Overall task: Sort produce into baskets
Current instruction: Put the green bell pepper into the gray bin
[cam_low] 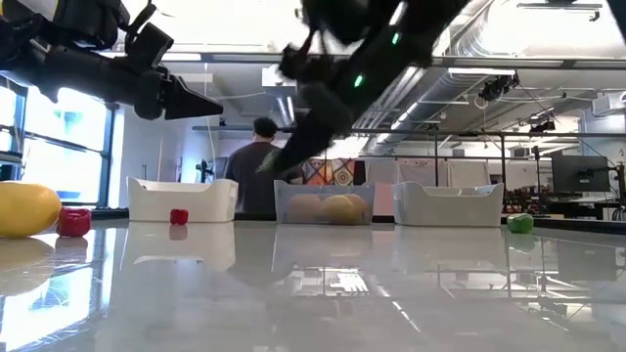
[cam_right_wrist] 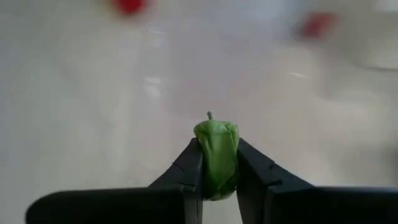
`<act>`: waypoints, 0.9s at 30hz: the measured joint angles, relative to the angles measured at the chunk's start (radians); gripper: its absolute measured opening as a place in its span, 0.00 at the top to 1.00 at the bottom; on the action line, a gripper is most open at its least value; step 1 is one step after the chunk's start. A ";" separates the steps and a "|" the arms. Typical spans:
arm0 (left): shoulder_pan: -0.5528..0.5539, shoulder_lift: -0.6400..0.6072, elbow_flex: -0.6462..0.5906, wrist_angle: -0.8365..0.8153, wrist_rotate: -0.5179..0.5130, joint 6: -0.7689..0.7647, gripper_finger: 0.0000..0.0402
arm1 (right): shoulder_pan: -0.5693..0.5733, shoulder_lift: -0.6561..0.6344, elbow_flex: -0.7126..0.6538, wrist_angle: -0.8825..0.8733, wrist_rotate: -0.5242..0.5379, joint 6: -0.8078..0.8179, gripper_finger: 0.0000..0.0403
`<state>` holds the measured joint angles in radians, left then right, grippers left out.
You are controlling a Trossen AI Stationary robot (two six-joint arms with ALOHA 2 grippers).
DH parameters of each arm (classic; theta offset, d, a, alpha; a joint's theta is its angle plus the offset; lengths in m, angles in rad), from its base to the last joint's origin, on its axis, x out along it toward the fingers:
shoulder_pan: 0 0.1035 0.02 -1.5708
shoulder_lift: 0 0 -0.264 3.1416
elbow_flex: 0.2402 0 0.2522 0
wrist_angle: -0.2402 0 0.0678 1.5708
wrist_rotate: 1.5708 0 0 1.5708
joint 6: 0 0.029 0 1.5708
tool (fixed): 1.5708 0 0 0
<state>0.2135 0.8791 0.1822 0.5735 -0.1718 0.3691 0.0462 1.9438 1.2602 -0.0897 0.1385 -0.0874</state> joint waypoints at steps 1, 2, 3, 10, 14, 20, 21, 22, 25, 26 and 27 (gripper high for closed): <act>0.003 0.000 0.000 0.000 0.000 0.000 0.67 | -0.008 -0.041 0.000 -0.050 0.052 0.000 0.89; 0.006 0.000 0.000 0.000 -0.001 0.000 0.67 | -0.018 -0.084 0.000 -0.103 0.107 0.002 0.89; 0.012 0.000 0.000 0.000 -0.003 0.000 0.67 | -0.030 -0.124 0.000 -0.155 0.161 0.012 0.89; 0.048 0.000 0.000 -0.002 -0.003 0.000 0.67 | -0.222 -0.335 0.001 -0.485 0.367 0.183 0.89; 0.072 0.000 0.000 -0.001 -0.003 -0.001 0.67 | -0.372 -0.363 0.001 -0.615 0.409 0.254 0.89; 0.088 0.000 0.000 -0.021 0.001 -0.030 0.67 | -0.589 -0.362 -0.145 -0.511 0.330 0.262 0.88; 0.088 0.000 0.000 -0.027 0.001 -0.034 0.67 | -0.619 -0.362 -0.184 -0.469 0.304 0.260 0.88; 0.088 0.000 0.000 -0.030 0.001 -0.035 0.67 | -0.649 -0.362 -0.222 -0.418 0.278 0.254 0.88; 0.088 0.000 0.000 -0.030 0.001 -0.035 0.67 | -0.726 -0.362 -0.319 -0.286 0.196 0.246 0.88; 0.088 0.000 0.000 -0.031 0.001 -0.037 0.67 | -0.746 -0.362 -0.344 -0.257 0.171 0.246 0.88; 0.088 0.000 0.000 -0.031 0.001 -0.046 0.67 | -0.762 -0.362 -0.365 -0.236 0.153 0.250 0.88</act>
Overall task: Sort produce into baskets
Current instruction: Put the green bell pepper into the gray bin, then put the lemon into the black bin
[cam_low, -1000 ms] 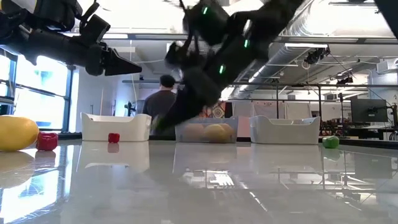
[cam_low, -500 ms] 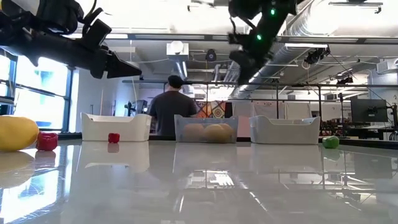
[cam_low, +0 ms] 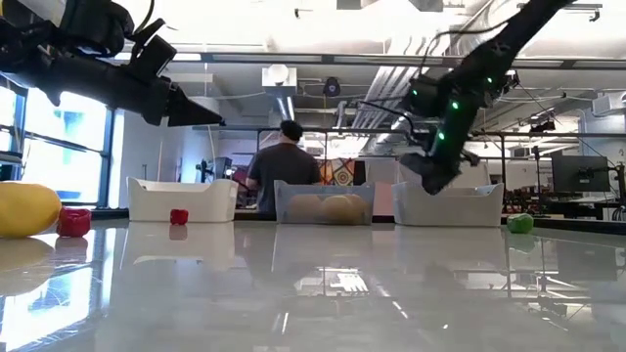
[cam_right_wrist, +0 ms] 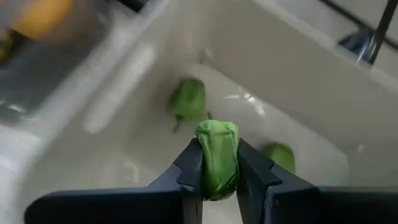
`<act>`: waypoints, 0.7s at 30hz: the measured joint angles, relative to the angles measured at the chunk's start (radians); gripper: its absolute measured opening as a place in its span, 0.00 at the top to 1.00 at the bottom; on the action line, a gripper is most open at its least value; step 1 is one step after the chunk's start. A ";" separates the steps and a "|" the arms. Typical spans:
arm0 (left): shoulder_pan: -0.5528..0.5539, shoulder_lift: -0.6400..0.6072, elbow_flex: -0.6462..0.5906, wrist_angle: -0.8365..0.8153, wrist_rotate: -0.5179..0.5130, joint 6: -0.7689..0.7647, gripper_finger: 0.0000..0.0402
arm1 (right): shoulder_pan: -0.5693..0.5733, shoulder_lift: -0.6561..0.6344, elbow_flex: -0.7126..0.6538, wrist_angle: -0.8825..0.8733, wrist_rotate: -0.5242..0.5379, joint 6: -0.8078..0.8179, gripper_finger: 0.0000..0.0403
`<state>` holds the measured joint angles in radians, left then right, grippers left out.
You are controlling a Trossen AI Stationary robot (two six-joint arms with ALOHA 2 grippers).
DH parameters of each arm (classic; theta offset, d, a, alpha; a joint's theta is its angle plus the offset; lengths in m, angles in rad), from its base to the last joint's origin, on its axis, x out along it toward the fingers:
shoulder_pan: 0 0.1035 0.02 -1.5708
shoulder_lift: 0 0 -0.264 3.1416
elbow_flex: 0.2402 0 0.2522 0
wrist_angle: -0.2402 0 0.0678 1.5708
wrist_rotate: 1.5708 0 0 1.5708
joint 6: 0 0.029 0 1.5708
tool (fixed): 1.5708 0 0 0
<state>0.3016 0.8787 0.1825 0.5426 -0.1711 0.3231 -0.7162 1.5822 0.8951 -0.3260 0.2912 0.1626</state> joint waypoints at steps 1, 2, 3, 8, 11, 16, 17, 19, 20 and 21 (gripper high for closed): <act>0.000 0.000 0.000 0.000 0.000 -0.009 0.67 | -0.016 0.000 -0.018 0.011 -0.010 0.007 0.88; 0.000 0.000 0.000 0.000 0.000 -0.015 0.67 | -0.030 0.000 -0.030 0.011 -0.014 0.015 0.88; 0.000 0.000 0.000 0.000 0.000 -0.019 0.67 | -0.042 0.000 -0.042 0.010 -0.013 0.016 0.87; 0.000 0.000 0.000 0.000 0.000 -0.017 0.67 | -0.065 0.000 -0.065 -0.012 -0.015 -0.021 0.80; 0.000 0.000 0.000 0.000 0.000 -0.015 0.67 | -0.056 0.000 -0.044 -0.073 -0.015 -0.051 0.71; 0.000 0.000 0.000 -0.001 0.000 -0.006 0.67 | -0.016 0.000 0.053 -0.170 -0.001 -0.109 0.50; 0.000 0.000 0.000 0.000 0.000 -0.001 0.67 | -0.002 0.000 0.081 -0.202 -0.001 -0.120 0.46; 0.000 0.000 0.000 -0.001 0.000 0.016 0.67 | 0.029 -0.003 0.143 -0.288 -0.002 -0.142 0.39; 0.000 0.000 0.000 -0.001 0.000 0.024 0.67 | 0.050 -0.008 0.172 -0.344 -0.004 -0.149 0.37; 0.000 0.000 0.000 -0.001 0.000 0.030 0.67 | 0.076 -0.017 0.199 -0.403 -0.005 -0.159 0.35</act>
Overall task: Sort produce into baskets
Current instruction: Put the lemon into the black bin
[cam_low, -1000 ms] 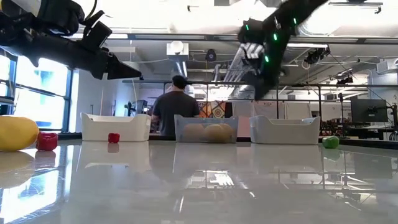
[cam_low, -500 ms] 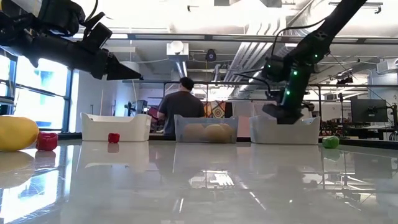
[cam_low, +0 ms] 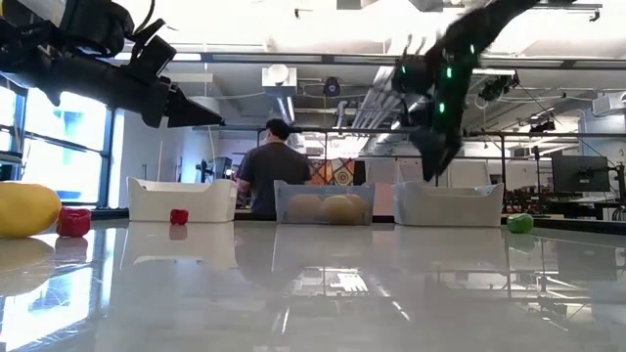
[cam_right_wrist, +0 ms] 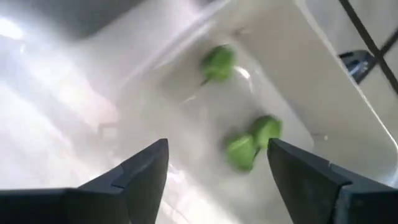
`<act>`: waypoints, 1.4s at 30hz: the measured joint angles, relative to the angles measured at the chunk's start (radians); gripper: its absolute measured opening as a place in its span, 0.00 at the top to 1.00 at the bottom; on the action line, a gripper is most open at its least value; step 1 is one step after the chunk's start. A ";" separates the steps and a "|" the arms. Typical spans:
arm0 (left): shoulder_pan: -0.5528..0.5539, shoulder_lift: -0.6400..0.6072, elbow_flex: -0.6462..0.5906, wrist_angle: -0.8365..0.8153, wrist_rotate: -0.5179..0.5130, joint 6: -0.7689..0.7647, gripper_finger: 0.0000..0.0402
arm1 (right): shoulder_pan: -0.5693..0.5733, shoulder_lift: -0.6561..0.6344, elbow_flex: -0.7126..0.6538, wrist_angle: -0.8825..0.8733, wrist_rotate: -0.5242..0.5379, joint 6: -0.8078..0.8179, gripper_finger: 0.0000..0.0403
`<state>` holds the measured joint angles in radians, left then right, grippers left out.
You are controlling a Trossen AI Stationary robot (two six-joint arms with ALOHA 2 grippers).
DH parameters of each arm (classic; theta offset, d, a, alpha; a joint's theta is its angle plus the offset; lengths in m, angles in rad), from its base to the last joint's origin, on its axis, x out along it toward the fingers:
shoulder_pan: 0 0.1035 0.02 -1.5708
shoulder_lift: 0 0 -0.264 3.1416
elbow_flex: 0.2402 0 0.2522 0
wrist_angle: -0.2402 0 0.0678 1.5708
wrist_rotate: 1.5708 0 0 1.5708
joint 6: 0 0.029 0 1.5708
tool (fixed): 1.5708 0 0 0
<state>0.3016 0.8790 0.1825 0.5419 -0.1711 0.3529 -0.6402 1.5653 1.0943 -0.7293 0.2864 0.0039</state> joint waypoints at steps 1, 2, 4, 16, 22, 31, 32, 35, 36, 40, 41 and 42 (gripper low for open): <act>0.000 0.000 0.000 0.000 0.000 0.005 0.67 | 0.031 -0.012 0.025 -0.058 -0.002 -0.005 0.33; 0.000 0.000 0.000 0.000 0.000 0.010 0.67 | 0.065 -0.027 0.045 -0.110 -0.005 -0.010 0.32; 0.000 0.000 0.000 0.000 0.000 0.017 0.67 | 0.148 -0.066 0.070 -0.206 -0.011 -0.012 0.32; 0.000 0.000 0.000 0.001 0.000 0.017 0.67 | 0.752 -0.181 0.003 -0.610 -0.163 0.463 0.32; 0.000 0.000 0.000 0.001 0.000 0.018 0.67 | 1.093 -0.181 -0.026 -0.598 -0.289 0.769 0.32; 0.000 0.000 0.000 0.018 0.000 0.087 0.67 | 1.373 -0.180 -0.082 -0.549 -0.265 1.007 0.32; 0.000 0.000 0.000 0.026 0.000 0.094 0.67 | 1.383 -0.178 -0.094 -0.532 -0.266 1.010 0.32; 0.000 0.000 0.000 0.041 0.001 0.095 0.67 | 1.398 -0.178 -0.132 -0.478 -0.276 1.008 0.32; 0.000 0.000 0.000 0.040 0.002 0.095 0.67 | 1.401 -0.178 -0.143 -0.465 -0.278 1.001 0.32; 0.000 0.000 0.000 0.031 0.003 0.090 0.67 | 1.401 -0.162 -0.167 -0.443 -0.291 0.919 0.32; 0.000 0.000 0.000 0.027 0.003 0.086 0.67 | 1.401 -0.154 -0.173 -0.444 -0.298 0.888 0.32; 0.000 0.000 0.000 0.025 0.003 0.082 0.67 | 1.401 -0.147 -0.180 -0.444 -0.301 0.854 0.32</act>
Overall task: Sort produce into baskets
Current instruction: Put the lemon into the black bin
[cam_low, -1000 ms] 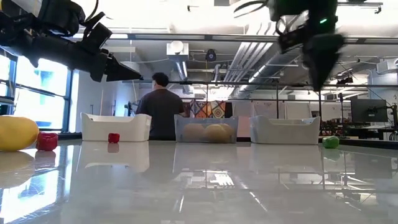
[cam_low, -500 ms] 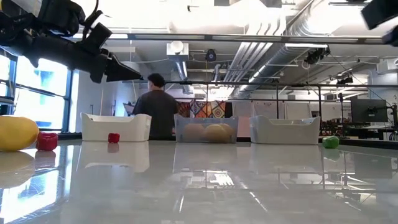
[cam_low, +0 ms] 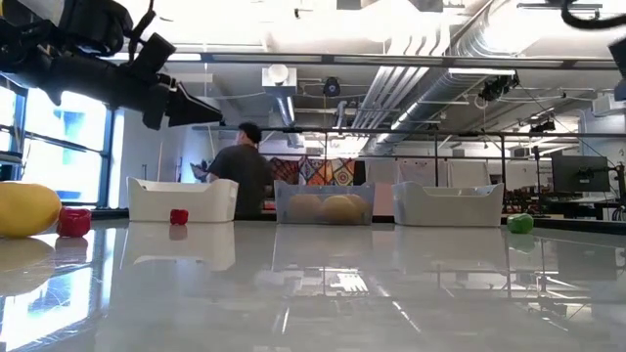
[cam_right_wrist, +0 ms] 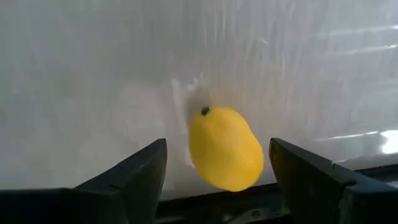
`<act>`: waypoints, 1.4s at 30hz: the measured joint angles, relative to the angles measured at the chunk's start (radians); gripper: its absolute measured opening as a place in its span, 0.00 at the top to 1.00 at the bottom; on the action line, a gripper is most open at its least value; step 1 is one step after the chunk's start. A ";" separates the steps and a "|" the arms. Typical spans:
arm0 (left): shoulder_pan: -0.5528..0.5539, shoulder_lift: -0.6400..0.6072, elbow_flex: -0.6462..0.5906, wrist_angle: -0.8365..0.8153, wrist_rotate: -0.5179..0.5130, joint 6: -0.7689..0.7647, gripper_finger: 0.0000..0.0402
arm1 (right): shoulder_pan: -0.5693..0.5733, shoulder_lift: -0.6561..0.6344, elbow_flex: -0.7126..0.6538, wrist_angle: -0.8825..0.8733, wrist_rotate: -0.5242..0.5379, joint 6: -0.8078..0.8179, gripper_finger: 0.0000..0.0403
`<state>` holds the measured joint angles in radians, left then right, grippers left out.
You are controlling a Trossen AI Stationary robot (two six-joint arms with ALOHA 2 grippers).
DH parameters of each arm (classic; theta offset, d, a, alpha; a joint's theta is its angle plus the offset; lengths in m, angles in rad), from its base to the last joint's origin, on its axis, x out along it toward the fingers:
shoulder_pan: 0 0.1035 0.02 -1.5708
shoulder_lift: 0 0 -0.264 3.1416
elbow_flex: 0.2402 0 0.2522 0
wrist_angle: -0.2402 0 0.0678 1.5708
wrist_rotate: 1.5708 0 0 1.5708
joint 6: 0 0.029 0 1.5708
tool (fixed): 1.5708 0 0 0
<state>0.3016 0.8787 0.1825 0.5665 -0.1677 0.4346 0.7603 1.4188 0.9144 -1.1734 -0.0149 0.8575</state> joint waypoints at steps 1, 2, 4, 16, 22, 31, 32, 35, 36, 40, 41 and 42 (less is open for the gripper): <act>0.000 0.000 0.000 -0.001 0.000 -0.003 0.67 | 0.000 0.008 -0.007 0.001 -0.006 -0.033 0.32; 0.000 0.000 0.000 -0.004 0.000 -0.003 0.67 | 0.000 0.017 -0.014 0.001 -0.016 -0.065 0.32; 0.000 0.000 0.000 -0.009 0.000 -0.003 0.67 | 0.000 0.035 -0.020 -0.002 -0.025 -0.110 0.32; 0.000 0.000 0.000 -0.017 0.000 -0.004 0.67 | 0.000 0.117 -0.021 -0.022 -0.047 -0.283 0.32; 0.000 0.000 0.000 -0.018 0.000 -0.004 0.67 | 0.000 0.141 -0.022 -0.026 -0.048 -0.317 0.33; 0.000 0.000 0.000 -0.020 0.000 -0.004 0.67 | -0.004 0.147 -0.064 0.022 -0.065 -0.300 0.52; 0.000 0.000 0.000 -0.019 0.000 -0.004 0.67 | -0.008 0.147 -0.059 0.016 -0.064 -0.290 0.55; 0.000 0.000 0.000 -0.018 0.000 -0.005 0.67 | -0.036 0.149 -0.024 -0.009 -0.062 -0.279 0.62; 0.000 0.000 0.000 -0.017 0.000 -0.005 0.67 | -0.050 0.149 -0.008 -0.032 -0.052 -0.278 0.62; 0.000 0.000 0.000 -0.017 0.000 -0.012 0.67 | -0.129 0.144 0.077 -0.113 0.066 -0.293 0.62; 0.001 0.000 0.000 -0.018 0.000 -0.002 0.67 | -0.156 0.139 0.095 -0.133 0.112 -0.311 0.62; 0.005 0.000 0.000 -0.019 0.000 0.012 0.67 | -0.188 0.132 0.107 -0.147 0.161 -0.337 0.62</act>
<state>0.3065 0.8787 0.1825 0.5478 -0.1673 0.4463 0.5719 1.5507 1.0214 -1.3202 0.1463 0.5203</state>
